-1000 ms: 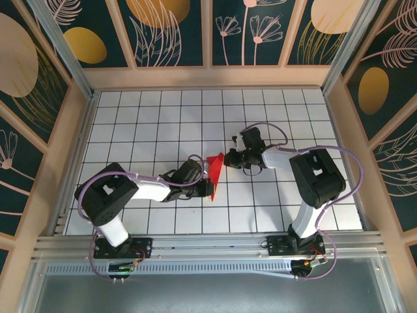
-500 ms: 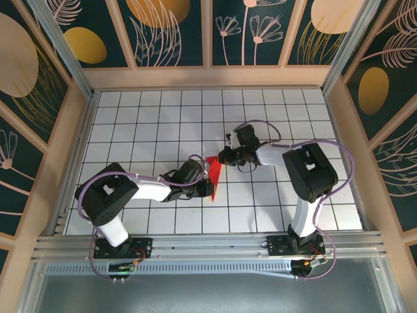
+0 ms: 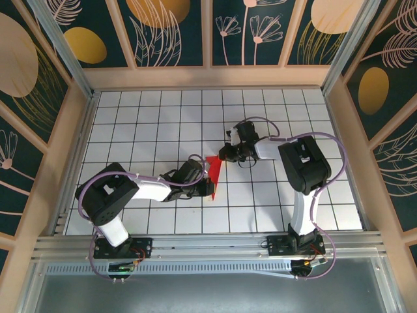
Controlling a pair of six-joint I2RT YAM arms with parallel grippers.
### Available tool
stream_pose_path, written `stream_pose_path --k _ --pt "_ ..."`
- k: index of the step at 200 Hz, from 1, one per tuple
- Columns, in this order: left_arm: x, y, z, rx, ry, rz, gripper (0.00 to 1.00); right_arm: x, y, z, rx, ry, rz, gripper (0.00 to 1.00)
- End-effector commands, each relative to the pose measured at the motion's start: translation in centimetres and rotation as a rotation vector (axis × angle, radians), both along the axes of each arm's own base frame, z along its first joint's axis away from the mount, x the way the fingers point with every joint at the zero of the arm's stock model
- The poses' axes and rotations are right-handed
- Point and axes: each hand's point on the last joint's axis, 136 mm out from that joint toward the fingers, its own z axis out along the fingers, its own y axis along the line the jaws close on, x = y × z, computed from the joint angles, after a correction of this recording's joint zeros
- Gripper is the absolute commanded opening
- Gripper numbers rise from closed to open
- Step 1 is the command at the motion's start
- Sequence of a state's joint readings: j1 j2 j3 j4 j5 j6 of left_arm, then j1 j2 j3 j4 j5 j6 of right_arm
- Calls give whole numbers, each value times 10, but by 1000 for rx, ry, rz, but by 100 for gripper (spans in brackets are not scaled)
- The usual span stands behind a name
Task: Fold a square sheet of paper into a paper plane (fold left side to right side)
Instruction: Fold the wing for the fifth time at the center of the table, then pick up the paper plane at the center of the table.
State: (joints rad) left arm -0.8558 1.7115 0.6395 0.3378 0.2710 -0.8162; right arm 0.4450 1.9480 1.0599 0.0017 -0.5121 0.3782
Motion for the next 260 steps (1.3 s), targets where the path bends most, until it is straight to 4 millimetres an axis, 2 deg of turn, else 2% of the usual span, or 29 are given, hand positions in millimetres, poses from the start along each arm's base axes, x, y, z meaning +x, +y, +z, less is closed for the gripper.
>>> stream_pose_path --k 1,14,28,57,63,89,112,118,140,144,163,177,208,223,244,260 --pt "-32 24 -37 120 129 -16 0 36 -27 9 -69 -86 -77 0" --pt "-31 21 -34 105 124 -19 0 37 -27 24 -58 -110 -74 0" --pt "-27 16 -27 86 111 -21 0 29 -23 36 -20 -112 -62 0" --pt "-17 4 -12 53 80 -25 0 -8 -11 42 61 -67 -32 0" --pt "-13 -1 3 23 52 -27 0 -16 -6 42 74 -57 -21 0" --pt "-3 -10 26 -8 13 -24 1 -44 7 40 89 -29 11 0" --pt "5 -10 52 -53 -38 12 11 -49 -2 42 30 -57 -37 0" --pt "7 -8 59 -65 -55 31 13 -48 -7 44 3 -70 -54 4" --pt "17 17 80 -70 -135 143 30 -44 -20 54 -111 -114 -95 23" --pt "20 24 82 -63 -150 171 32 -49 -17 54 -141 -115 -84 26" --pt "28 60 90 -10 -222 308 38 -54 -20 53 -281 -124 -100 40" --pt "31 86 92 23 -257 410 44 -61 -15 49 -346 -122 -99 47" --pt "30 132 97 52 -319 589 53 -69 4 35 -467 -134 -95 57" --pt "27 148 97 52 -340 644 57 -68 15 29 -529 -154 -88 60" --pt "23 161 98 46 -357 678 59 -67 23 22 -616 -180 -82 65" --pt "20 166 98 42 -359 686 59 -65 24 16 -665 -189 -88 66"
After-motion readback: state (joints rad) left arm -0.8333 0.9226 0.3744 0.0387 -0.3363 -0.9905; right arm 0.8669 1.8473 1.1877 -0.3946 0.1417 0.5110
